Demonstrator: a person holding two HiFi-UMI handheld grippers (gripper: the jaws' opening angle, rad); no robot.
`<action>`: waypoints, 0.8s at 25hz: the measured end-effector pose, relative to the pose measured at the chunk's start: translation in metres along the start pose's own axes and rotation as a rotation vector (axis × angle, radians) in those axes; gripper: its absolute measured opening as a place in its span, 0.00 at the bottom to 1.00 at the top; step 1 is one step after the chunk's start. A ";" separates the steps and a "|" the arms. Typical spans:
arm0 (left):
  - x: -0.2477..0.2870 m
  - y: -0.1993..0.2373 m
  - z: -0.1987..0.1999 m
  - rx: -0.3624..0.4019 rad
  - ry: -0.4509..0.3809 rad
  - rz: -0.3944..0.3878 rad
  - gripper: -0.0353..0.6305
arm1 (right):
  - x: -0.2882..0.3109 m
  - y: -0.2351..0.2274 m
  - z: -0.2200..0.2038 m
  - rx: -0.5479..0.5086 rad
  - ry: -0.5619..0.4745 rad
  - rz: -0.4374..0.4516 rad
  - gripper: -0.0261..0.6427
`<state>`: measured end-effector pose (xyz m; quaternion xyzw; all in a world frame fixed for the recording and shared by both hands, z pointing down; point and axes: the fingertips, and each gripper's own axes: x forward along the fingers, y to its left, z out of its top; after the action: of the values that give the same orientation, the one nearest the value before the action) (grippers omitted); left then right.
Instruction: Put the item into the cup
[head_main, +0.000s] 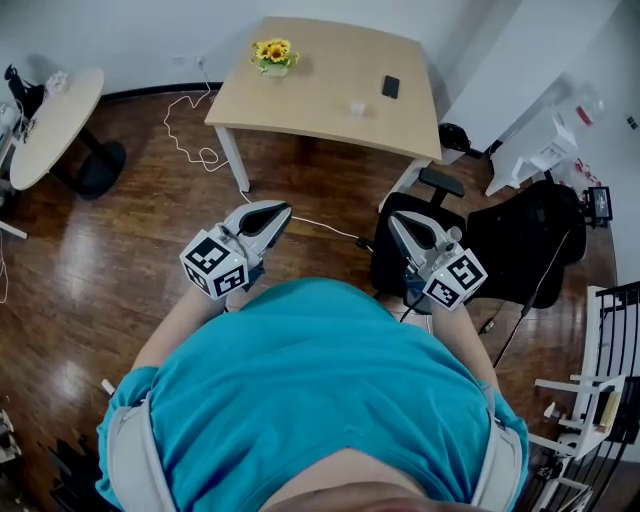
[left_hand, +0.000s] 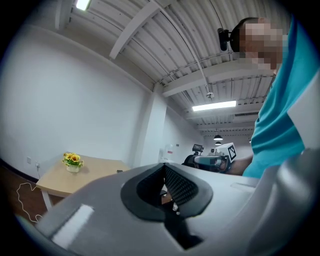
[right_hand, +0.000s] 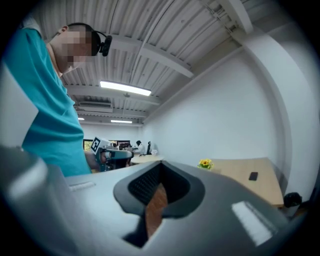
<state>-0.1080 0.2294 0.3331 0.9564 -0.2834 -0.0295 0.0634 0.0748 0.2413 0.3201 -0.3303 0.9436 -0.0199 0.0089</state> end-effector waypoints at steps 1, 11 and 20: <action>0.001 0.000 0.000 0.002 0.000 -0.004 0.06 | 0.000 0.000 0.000 -0.001 -0.001 -0.001 0.04; 0.004 0.000 0.001 0.005 0.007 -0.016 0.06 | -0.002 0.001 -0.005 0.000 0.008 -0.003 0.04; 0.004 0.000 0.001 0.004 0.009 -0.020 0.06 | 0.001 0.001 -0.007 -0.003 0.016 0.008 0.04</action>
<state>-0.1041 0.2273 0.3324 0.9594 -0.2739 -0.0251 0.0627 0.0731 0.2423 0.3269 -0.3264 0.9450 -0.0208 0.0009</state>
